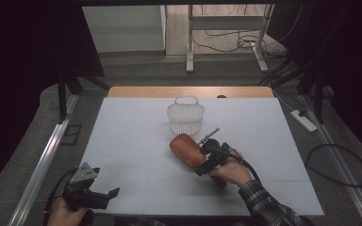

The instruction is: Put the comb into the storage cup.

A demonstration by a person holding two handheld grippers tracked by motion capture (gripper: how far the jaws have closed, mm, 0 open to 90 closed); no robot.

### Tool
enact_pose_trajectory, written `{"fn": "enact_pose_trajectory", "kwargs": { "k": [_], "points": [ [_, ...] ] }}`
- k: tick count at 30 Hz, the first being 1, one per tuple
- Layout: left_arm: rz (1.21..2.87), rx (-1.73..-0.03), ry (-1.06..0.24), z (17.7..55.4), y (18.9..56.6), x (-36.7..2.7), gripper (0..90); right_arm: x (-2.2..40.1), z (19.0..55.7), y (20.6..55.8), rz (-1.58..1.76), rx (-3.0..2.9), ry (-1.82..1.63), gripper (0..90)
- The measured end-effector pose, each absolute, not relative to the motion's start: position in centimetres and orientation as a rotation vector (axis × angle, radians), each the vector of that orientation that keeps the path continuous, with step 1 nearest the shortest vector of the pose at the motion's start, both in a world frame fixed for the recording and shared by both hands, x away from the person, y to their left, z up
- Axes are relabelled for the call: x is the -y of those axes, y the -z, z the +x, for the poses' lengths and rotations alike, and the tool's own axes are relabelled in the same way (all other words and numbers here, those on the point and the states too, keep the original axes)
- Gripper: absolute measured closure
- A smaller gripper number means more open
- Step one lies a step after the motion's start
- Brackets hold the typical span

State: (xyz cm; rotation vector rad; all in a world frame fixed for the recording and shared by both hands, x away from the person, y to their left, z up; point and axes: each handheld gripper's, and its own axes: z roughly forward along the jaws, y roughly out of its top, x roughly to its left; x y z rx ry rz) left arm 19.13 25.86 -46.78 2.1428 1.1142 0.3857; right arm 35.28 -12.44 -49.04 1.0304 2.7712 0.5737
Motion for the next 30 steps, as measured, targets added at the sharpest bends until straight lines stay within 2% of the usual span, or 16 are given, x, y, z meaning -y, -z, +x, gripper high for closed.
{"fn": "enact_pose_trajectory", "kwargs": {
  "k": [21,27,30],
  "points": [
    [2.153,-1.106,-0.388,19.1,46.8,-25.8,1.6,12.4,35.1,50.3,1.021,-2.808,-0.495,0.5],
    [2.158,-1.105,-0.391,19.1,46.8,-25.7,1.6,12.5,35.1,50.2,1.013,-2.797,-0.491,9.0],
    [2.159,-1.104,-0.391,19.1,46.8,-25.7,1.6,12.5,35.0,50.2,0.994,-2.798,-0.497,16.4]
  ]
}}
